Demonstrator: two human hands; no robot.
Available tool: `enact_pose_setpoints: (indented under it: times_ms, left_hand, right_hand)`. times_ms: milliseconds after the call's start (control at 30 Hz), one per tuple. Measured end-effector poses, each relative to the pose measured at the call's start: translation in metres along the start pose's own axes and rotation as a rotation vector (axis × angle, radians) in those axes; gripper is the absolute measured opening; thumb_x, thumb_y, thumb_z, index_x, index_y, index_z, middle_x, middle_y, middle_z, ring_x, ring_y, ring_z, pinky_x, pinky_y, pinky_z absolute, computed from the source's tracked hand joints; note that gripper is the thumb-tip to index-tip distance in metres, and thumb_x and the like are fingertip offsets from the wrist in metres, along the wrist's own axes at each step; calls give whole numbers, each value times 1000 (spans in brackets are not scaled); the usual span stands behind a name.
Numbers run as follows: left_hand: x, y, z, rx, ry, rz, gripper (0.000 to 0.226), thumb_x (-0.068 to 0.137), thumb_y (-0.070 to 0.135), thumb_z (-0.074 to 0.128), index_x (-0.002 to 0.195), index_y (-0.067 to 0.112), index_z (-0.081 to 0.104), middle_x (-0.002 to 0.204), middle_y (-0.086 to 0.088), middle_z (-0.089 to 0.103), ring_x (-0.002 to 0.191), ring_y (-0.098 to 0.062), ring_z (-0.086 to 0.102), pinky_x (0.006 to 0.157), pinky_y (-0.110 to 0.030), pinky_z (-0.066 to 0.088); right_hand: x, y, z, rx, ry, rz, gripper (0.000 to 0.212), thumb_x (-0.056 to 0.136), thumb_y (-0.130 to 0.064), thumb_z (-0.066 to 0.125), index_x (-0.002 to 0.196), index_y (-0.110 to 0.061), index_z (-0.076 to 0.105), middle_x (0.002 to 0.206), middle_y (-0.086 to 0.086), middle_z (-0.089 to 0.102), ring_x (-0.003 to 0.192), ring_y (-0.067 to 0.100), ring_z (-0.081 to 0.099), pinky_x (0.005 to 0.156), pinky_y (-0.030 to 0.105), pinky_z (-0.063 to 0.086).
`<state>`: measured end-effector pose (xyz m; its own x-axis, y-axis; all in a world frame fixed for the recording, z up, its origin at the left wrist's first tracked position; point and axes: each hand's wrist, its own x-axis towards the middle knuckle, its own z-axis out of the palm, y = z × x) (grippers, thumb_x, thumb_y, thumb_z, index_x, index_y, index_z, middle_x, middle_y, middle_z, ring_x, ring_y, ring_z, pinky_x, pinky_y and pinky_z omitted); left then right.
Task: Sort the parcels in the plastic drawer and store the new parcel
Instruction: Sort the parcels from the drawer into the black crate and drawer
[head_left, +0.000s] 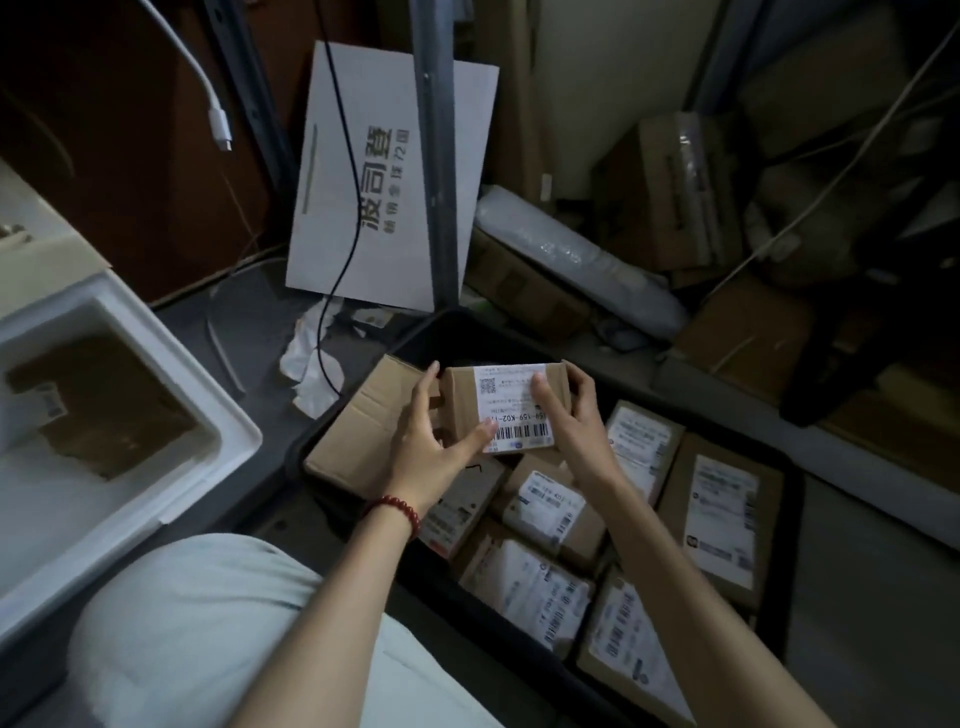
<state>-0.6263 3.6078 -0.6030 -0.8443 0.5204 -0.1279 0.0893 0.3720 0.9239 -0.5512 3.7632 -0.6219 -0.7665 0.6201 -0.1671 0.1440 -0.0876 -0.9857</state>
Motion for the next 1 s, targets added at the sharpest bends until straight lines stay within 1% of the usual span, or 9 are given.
enact_pose_setpoints:
  times_ms: [100,233,300,400,567,667,767,867,1000]
  left_hand:
    - [18,5,17,-44,-25,-5,83,82,30,73,146,30,20,145,2,41,115,-4,39,92,-24,34]
    - [53,1,38,23,-46,-17,60,82,32,72,129,25,36,138,0,51,115,-7,47,91,-23,39]
    - [70,-1,49,86,-65,-2,50,85,36,69,126,26,42,133,-1,53,111,-12,53,88,-29,47]
    - [90,2,60,171,-105,37,44,90,34,64,129,26,45,127,2,55,102,-11,52,81,-25,43]
    - [115,-10,71,277,-142,10,48,90,31,62,135,25,47,135,-6,48,118,-22,50,89,-25,38]
    - [121,-18,74,335,-174,5,50,91,34,62,137,25,45,136,-7,47,120,-24,49,89,-26,38]
    - [121,-26,83,421,-233,54,55,90,34,63,139,26,38,137,-4,49,122,-23,48,95,-33,42]
    - [120,-30,89,578,-226,139,52,91,40,59,138,27,40,135,-1,50,122,-22,46,97,-36,43]
    - [118,-28,99,808,-144,316,45,93,42,54,133,25,46,134,-2,40,122,-20,41,99,-35,42]
  right_hand:
    - [6,5,-14,-24,84,-18,57,92,-39,59,141,-29,30,112,-8,61,87,-2,65,64,16,54]
    - [17,18,-30,-242,231,-50,61,83,-47,69,136,-32,41,128,-1,51,112,15,57,88,32,53]
    - [22,22,-34,-345,283,-53,62,81,-45,72,134,-31,44,133,0,41,118,14,48,94,30,46]
    - [26,31,-36,-463,277,-74,68,79,-46,73,138,-29,43,141,-2,38,128,12,39,102,27,37]
    - [38,49,-42,-631,164,-91,94,71,-43,82,147,-31,28,150,-2,22,138,16,24,108,22,23]
    - [47,55,-50,-920,221,-143,102,69,-47,81,151,-32,21,148,2,27,136,20,26,110,34,28]
    - [50,67,-60,-1132,289,-96,102,67,-59,76,150,-36,21,148,-1,30,133,21,23,109,41,20]
    - [54,76,-64,-1147,293,-60,100,67,-64,73,150,-36,24,148,-2,31,134,23,18,114,49,17]
    - [60,85,-63,-1185,294,-31,99,69,-66,70,150,-30,25,150,0,31,134,22,9,113,57,20]
